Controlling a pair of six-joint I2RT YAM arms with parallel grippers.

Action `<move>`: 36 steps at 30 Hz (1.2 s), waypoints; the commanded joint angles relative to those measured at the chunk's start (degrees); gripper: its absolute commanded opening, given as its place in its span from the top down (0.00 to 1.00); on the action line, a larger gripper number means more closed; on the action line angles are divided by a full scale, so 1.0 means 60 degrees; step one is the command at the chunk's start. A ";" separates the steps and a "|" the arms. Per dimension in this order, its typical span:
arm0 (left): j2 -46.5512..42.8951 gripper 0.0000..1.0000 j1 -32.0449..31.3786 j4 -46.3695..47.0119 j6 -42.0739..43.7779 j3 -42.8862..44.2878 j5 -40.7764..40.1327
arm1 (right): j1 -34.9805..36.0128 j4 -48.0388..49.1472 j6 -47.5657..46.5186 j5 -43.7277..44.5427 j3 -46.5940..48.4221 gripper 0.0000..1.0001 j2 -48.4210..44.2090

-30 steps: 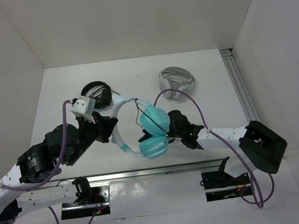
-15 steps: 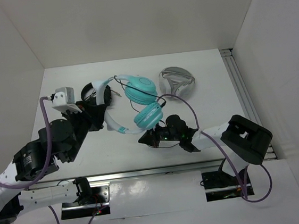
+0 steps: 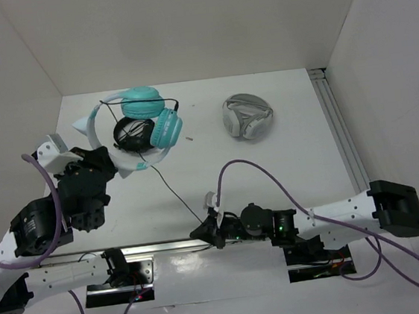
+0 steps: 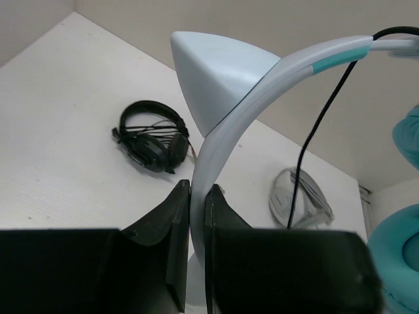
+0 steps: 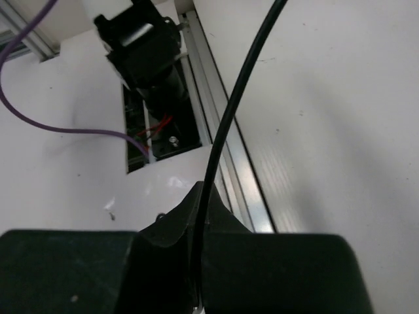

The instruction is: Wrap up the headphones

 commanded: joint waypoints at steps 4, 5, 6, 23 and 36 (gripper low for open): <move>0.0659 1.00 0.1848 0.0504 -0.0154 -0.0452 0.0058 | 0.2252 -0.3570 -0.0759 0.3144 0.2173 1.00 -0.0321; 0.0907 1.00 0.2144 0.0504 -0.0153 -0.0585 0.0336 | 0.2533 -0.3908 -0.0876 0.3483 0.2451 1.00 -0.0321; 0.1040 1.00 0.2452 0.0504 0.0021 -0.0731 0.0933 | 0.2783 -0.4578 -0.1095 0.3849 0.3005 1.00 -0.0321; 0.4002 1.00 0.4110 0.0738 0.4985 -0.1551 0.8214 | 0.1513 -0.8306 -0.4655 0.8202 0.5984 1.00 -0.0248; 0.2464 1.00 0.2061 0.1075 0.6146 -0.3164 1.1105 | -0.1856 -0.6286 -0.5829 0.7778 0.4959 1.00 -0.0806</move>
